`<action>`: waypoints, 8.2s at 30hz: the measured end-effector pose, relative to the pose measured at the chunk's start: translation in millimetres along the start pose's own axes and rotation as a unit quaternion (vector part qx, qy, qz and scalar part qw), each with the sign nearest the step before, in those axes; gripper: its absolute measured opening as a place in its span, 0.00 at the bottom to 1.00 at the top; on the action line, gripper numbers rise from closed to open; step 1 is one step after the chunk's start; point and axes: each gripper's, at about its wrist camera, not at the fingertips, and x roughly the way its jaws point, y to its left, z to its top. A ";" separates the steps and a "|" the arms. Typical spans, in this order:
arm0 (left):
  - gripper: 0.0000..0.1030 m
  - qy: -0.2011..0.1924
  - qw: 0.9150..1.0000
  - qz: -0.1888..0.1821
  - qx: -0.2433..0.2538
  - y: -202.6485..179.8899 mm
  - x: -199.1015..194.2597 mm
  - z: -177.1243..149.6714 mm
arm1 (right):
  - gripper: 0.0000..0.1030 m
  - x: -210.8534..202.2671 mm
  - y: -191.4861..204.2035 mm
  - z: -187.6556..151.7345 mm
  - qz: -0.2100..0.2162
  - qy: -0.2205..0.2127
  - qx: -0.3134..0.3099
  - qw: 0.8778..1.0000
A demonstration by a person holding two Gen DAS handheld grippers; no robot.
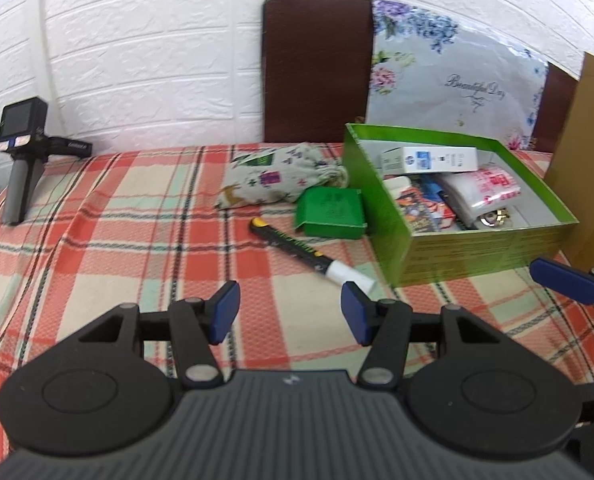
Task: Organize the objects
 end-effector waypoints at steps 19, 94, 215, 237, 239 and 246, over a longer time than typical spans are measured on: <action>0.57 0.035 0.997 0.039 -0.054 62.3 30.8 -12.0 | 0.66 33.8 45.3 3.5 0.052 0.034 -0.061 0.996; 0.53 0.026 0.998 -0.039 0.053 -105.1 91.0 93.3 | 0.37 88.6 -118.2 16.5 -0.032 -0.002 0.136 0.990; 0.95 -0.048 0.988 0.121 -0.083 144.0 48.1 -57.2 | 0.88 179.5 90.2 32.2 -0.005 0.128 -0.027 0.991; 0.89 0.043 0.992 -0.110 -0.039 36.8 25.5 -41.9 | 0.92 9.1 -1.5 -70.5 0.031 0.106 0.060 0.992; 0.88 0.069 0.986 -0.147 -0.035 18.4 26.7 -39.6 | 0.92 11.3 0.4 -68.6 0.036 0.102 0.047 0.993; 0.88 0.121 0.973 -0.191 -0.053 -2.3 45.7 -39.5 | 0.91 28.0 14.9 -62.0 0.054 0.100 -0.003 0.993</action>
